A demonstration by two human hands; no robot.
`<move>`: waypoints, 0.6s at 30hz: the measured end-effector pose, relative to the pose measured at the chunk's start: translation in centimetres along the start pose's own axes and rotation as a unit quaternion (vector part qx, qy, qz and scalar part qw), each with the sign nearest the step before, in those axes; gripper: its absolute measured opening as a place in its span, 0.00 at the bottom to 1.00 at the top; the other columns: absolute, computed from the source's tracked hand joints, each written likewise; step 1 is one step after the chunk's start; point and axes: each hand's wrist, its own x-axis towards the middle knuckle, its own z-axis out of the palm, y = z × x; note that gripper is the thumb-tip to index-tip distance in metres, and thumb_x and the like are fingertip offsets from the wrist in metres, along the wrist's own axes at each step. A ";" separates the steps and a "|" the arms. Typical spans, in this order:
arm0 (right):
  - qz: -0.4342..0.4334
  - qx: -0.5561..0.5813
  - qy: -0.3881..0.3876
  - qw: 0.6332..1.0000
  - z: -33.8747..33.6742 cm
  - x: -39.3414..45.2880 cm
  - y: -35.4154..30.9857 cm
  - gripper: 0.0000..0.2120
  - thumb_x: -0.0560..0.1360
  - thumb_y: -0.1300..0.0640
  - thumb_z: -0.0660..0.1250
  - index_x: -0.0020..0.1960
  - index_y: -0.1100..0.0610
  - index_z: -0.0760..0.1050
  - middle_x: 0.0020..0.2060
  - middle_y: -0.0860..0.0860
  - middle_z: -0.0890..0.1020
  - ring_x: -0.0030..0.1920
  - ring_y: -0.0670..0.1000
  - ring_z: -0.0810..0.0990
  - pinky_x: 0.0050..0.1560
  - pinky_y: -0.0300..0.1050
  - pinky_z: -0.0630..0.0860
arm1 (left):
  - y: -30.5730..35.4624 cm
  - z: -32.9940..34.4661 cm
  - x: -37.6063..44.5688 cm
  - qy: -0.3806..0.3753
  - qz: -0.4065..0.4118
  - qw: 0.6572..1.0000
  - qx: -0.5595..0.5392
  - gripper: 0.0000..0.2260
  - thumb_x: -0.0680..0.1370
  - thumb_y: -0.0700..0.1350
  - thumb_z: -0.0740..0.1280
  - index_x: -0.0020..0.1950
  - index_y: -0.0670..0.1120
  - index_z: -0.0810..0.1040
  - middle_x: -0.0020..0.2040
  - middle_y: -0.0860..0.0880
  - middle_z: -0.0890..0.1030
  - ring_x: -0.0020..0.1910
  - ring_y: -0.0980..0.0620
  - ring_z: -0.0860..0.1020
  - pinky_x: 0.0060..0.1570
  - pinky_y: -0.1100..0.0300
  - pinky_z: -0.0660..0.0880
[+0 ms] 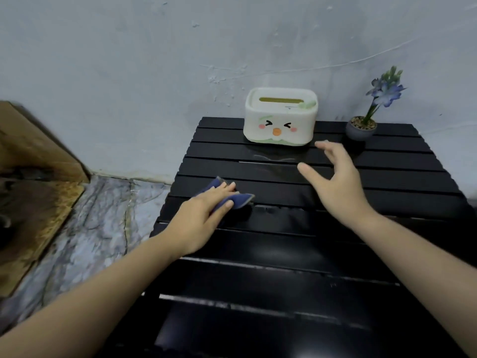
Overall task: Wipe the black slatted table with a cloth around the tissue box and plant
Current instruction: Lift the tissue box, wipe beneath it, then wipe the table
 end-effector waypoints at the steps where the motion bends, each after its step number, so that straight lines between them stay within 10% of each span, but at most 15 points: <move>1: -0.006 -0.019 -0.010 1.000 -0.5 -1.8 -0.3 0.24 0.76 0.51 0.73 0.69 0.52 0.71 0.70 0.44 0.71 0.73 0.43 0.67 0.72 0.41 0.63 | 0.6 0.2 -0.7 -0.008 -0.007 1.000 -0.002 0.18 0.83 0.53 0.58 0.73 0.57 0.70 0.73 0.63 0.67 0.73 0.68 0.59 0.71 0.73 0.54; 4: 0.004 -0.090 -0.043 0.995 -2.5 -6.8 -0.8 0.23 0.77 0.49 0.71 0.70 0.50 0.71 0.75 0.46 0.67 0.75 0.43 0.62 0.77 0.47 0.59 | 2.4 0.2 -1.3 -0.012 -0.068 0.998 -0.006 0.16 0.83 0.55 0.57 0.69 0.56 0.75 0.67 0.54 0.78 0.69 0.53 0.72 0.66 0.57 0.69; 7: 0.030 -0.196 -0.091 0.976 -5.6 -11.0 -0.1 0.31 0.77 0.40 0.65 0.76 0.51 0.63 0.80 0.47 0.56 0.79 0.43 0.48 0.79 0.47 0.40 | 3.6 -0.4 -0.5 0.099 -0.115 0.986 -0.066 0.11 0.83 0.53 0.58 0.50 0.54 0.79 0.41 0.53 0.83 0.45 0.47 0.80 0.43 0.56 0.73; 9: 0.059 -0.250 -0.093 0.962 -8.0 -13.6 0.7 0.37 0.76 0.35 0.61 0.78 0.52 0.59 0.81 0.48 0.52 0.80 0.44 0.42 0.78 0.47 0.36 | 3.2 -0.8 -0.1 0.177 -0.129 0.973 -0.075 0.12 0.82 0.53 0.57 0.56 0.52 0.79 0.51 0.47 0.84 0.54 0.43 0.80 0.53 0.51 0.75; 12: 0.103 -0.296 -0.061 0.948 -11.3 -17.2 1.4 0.42 0.74 0.30 0.56 0.80 0.53 0.55 0.81 0.49 0.50 0.80 0.45 0.41 0.78 0.49 0.36 | 1.9 0.0 -0.6 0.097 -0.184 0.975 0.075 0.23 0.81 0.61 0.55 0.77 0.59 0.61 0.78 0.41 0.61 0.77 0.37 0.59 0.73 0.43 0.57; 18: 0.180 -0.361 -0.061 0.913 -14.3 -22.4 2.6 0.51 0.68 0.21 0.39 0.81 0.51 0.40 0.81 0.48 0.40 0.78 0.45 0.33 0.77 0.49 0.32 | 1.3 3.4 0.7 0.070 -0.204 0.945 0.247 0.29 0.82 0.61 0.45 0.80 0.49 0.55 0.80 0.39 0.55 0.78 0.38 0.51 0.76 0.41 0.50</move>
